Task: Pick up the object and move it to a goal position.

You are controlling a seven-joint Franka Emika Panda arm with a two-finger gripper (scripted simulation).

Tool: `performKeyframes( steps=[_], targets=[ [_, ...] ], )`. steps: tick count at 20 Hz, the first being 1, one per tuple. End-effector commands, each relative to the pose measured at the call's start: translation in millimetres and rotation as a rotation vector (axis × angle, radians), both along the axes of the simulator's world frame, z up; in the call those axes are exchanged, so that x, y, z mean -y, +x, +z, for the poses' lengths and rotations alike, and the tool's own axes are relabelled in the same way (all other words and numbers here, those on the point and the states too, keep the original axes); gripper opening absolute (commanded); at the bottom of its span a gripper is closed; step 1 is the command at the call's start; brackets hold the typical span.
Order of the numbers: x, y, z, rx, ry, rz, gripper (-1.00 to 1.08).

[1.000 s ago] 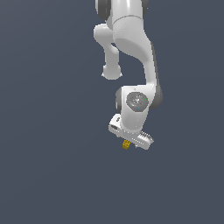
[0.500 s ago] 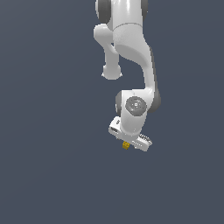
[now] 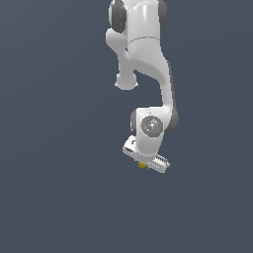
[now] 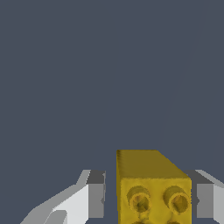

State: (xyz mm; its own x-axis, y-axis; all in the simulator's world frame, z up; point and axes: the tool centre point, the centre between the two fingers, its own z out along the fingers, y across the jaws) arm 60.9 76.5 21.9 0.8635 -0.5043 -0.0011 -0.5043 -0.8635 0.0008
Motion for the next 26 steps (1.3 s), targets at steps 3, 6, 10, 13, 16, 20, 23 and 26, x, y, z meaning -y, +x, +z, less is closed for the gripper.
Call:
performKeyframes(
  steps=[3, 6, 10, 13, 16, 20, 23, 26],
  targets=[
    [-0.1, 0.7, 0.2, 0.001, 0.0, 0.0, -1.0],
    [-0.1, 0.7, 0.2, 0.001, 0.0, 0.0, -1.0],
    [-0.1, 0.5, 0.2, 0.001, 0.0, 0.0, -1.0],
    [1.2, 0.2, 2.4, 0.001, 0.0, 0.0, -1.0],
    [4.9, -0.7, 9.0, 0.001, 0.0, 0.0, -1.0],
    [13.8, -3.0, 25.1, 0.001, 0.0, 0.0, -1.0],
    [24.0, -5.4, 42.9, 0.001, 0.0, 0.0, -1.0],
    [37.1, -8.7, 66.5, 0.001, 0.0, 0.0, -1.0]
  ],
)
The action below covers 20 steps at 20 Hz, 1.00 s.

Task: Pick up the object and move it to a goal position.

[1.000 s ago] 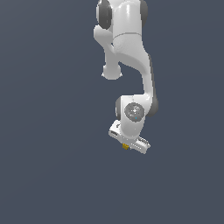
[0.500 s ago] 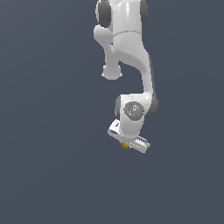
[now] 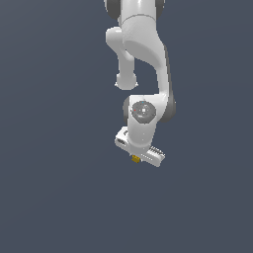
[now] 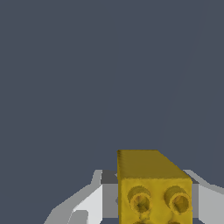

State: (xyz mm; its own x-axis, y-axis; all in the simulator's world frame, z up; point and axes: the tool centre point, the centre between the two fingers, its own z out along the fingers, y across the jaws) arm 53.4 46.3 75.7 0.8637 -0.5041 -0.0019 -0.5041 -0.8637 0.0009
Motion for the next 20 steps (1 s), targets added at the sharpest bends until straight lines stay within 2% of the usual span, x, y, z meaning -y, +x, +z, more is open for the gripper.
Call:
performKeyframes(
  steps=[1, 20],
  targets=[
    [12.2, -2.5, 21.8, 0.002, 0.001, -0.001, -1.0],
    [124.1, -26.6, 224.0, 0.002, 0.002, -0.001, -1.0]
  ],
)
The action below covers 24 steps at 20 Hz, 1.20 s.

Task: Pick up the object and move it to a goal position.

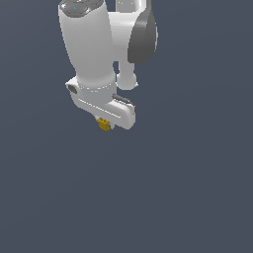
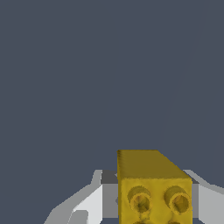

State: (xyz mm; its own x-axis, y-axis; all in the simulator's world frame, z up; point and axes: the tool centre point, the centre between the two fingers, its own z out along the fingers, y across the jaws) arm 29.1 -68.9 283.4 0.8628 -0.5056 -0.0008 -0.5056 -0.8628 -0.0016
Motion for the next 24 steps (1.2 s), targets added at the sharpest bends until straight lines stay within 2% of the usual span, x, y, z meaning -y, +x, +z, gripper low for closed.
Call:
performKeyframes(
  steps=[1, 7, 12, 24],
  targets=[
    [14.6, -3.2, 26.6, 0.0, 0.0, 0.0, -1.0],
    [44.9, -7.5, 82.5, 0.0, -0.001, 0.001, -1.0],
    [62.3, -8.8, 113.0, 0.0, -0.001, 0.001, -1.0],
    [75.4, -8.0, 136.4, 0.0, -0.002, 0.001, -1.0]
  ],
)
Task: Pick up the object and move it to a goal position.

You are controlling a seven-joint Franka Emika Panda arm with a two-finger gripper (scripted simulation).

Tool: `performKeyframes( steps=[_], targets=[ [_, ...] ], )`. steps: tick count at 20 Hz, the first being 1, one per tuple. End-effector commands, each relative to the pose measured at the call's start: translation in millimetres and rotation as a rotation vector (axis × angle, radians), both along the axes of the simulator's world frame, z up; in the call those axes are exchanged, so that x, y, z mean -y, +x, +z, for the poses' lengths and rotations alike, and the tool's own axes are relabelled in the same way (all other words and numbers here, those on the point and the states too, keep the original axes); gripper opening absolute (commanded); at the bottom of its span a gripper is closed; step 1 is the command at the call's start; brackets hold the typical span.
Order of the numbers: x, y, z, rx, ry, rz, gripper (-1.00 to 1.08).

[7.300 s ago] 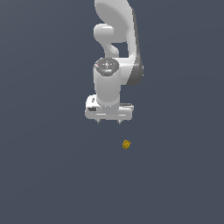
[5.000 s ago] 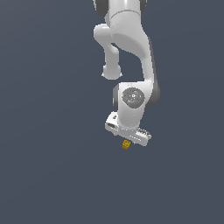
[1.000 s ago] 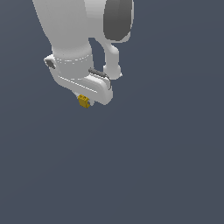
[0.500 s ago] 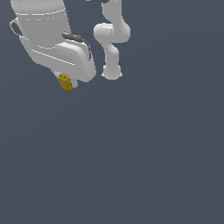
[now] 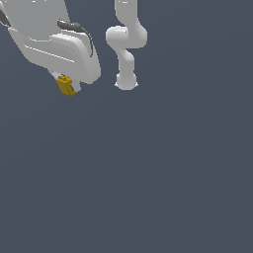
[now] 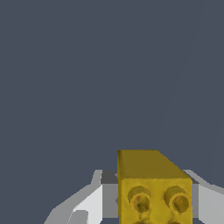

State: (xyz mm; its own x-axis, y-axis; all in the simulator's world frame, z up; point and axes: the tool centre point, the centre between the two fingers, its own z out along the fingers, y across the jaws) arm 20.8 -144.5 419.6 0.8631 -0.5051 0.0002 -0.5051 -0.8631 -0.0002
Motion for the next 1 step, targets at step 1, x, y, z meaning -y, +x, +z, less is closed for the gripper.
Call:
performKeyframes(
  steps=[1],
  targets=[
    [-0.3, 0.4, 0.0, 0.0, 0.0, 0.001, -1.0]
  ],
)
